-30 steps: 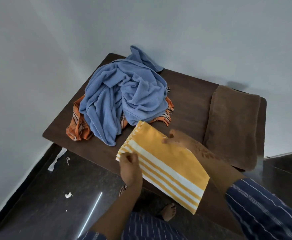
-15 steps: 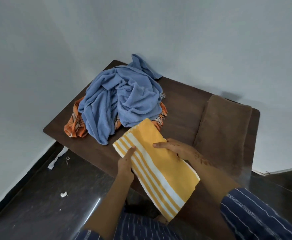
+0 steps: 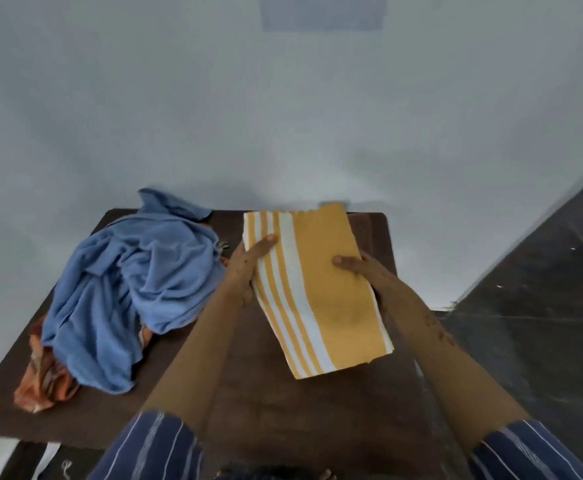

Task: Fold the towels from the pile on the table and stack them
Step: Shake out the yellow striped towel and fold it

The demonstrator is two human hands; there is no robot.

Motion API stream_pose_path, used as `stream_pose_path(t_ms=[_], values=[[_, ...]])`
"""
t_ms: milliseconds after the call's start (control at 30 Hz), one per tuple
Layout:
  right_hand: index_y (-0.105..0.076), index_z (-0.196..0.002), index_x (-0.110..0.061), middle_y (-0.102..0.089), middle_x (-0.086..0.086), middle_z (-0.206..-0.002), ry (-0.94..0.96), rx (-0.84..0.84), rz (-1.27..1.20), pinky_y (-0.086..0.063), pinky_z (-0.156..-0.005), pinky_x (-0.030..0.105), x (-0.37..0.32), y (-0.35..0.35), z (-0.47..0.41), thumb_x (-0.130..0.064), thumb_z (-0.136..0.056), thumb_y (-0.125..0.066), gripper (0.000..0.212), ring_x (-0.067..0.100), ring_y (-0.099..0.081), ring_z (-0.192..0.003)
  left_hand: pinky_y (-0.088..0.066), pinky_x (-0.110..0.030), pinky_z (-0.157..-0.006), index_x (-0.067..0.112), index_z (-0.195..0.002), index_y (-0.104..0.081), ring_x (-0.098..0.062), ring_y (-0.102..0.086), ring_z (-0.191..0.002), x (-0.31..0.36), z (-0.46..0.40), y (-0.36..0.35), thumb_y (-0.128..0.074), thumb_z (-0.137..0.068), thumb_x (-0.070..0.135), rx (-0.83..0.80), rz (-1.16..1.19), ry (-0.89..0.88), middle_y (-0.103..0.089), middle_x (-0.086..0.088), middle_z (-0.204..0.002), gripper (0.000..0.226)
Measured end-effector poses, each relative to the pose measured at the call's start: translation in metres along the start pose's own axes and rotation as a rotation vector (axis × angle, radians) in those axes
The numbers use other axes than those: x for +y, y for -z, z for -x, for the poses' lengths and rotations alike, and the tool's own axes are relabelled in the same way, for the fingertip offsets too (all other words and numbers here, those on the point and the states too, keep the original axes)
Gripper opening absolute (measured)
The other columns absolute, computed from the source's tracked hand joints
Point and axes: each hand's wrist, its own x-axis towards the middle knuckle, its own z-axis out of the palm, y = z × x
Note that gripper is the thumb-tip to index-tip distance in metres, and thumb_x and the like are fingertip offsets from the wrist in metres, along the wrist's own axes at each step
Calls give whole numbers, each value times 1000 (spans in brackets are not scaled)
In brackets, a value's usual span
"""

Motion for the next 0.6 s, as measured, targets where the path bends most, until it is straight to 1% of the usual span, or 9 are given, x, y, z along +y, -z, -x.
stream_pose_path(t_ms=[33, 100, 200, 267, 333, 433, 500, 567, 600], values=[[-47, -133, -26, -65, 2, -121, 42, 51, -28, -53, -90, 45, -2, 9, -7, -48, -59, -84, 85, 24, -65, -107, -53, -32, -65, 23, -121, -50, -15, -65, -87, 5, -11, -13, -67, -85, 32, -26, -18, -5, -65, 4, -102, 41], [-44, -135, -24, -60, 4, -128, 147, 181, -98, -51, -93, 43, -6, 31, -22, -37, -70, -78, 74, 22, -63, -110, -56, -34, -69, 19, -123, -53, -19, -67, -89, 9, -36, -37, -66, -87, 26, -95, -41, -21, -67, -3, -107, 39], [-38, -139, -14, -52, 9, -135, 196, 290, -113, -52, -91, 37, -2, 63, -48, -5, -81, -69, 66, 21, -59, -112, -53, -43, -87, 12, -127, -53, -27, -63, -105, 0, -76, -61, -66, -87, 18, -154, -97, -23, -64, -9, -120, 42], [-36, -140, -15, -49, 8, -137, 188, 337, -20, -51, -90, 36, 2, 77, -67, 2, -80, -68, 70, 23, -55, -116, -50, -47, -95, 15, -121, -56, -27, -62, -109, -12, -101, -73, -66, -86, 15, -157, -142, -36, -63, -8, -120, 36], [-36, -140, -16, -49, 6, -136, 218, 392, 16, -50, -94, 40, 7, 88, -87, 0, -80, -69, 71, 25, -53, -120, -50, -45, -95, 19, -113, -58, -28, -61, -110, -20, -120, -83, -66, -86, 16, -127, -110, -48, -64, -7, -118, 28], [-31, -144, -16, -47, 5, -140, 272, 425, 19, -48, -98, 46, 10, 100, -107, -17, -74, -71, 80, 24, -52, -123, -53, -37, -85, 19, -115, -56, -25, -62, -107, -19, -139, -94, -65, -88, 19, -119, -46, -31, -65, -3, -114, 29], [-18, -150, -19, -33, 6, -151, 180, 444, 80, -41, -105, 48, 15, 111, -123, -28, -78, -71, 90, 26, -42, -132, -53, -33, -80, 14, -129, -47, -24, -59, -109, -21, -155, -100, -66, -87, 24, -65, -85, 25, -60, -5, -122, 47], [-4, -152, -16, -16, 8, -157, -15, 476, 232, -29, -113, 46, 26, 117, -128, -32, -83, -70, 96, 28, -25, -142, -49, -37, -90, 5, -143, -29, -30, -52, -119, -31, -164, -97, -69, -84, 35, 140, -323, 160, -48, -14, -137, 78], [-4, -151, -14, -14, 9, -157, -69, 508, 313, -27, -114, 46, 35, 119, -127, -34, -83, -69, 96, 29, -21, -143, -46, -37, -93, 2, -145, -25, -32, -50, -122, -38, -162, -92, -68, -83, 40, 230, -443, 228, -44, -16, -140, 84]])
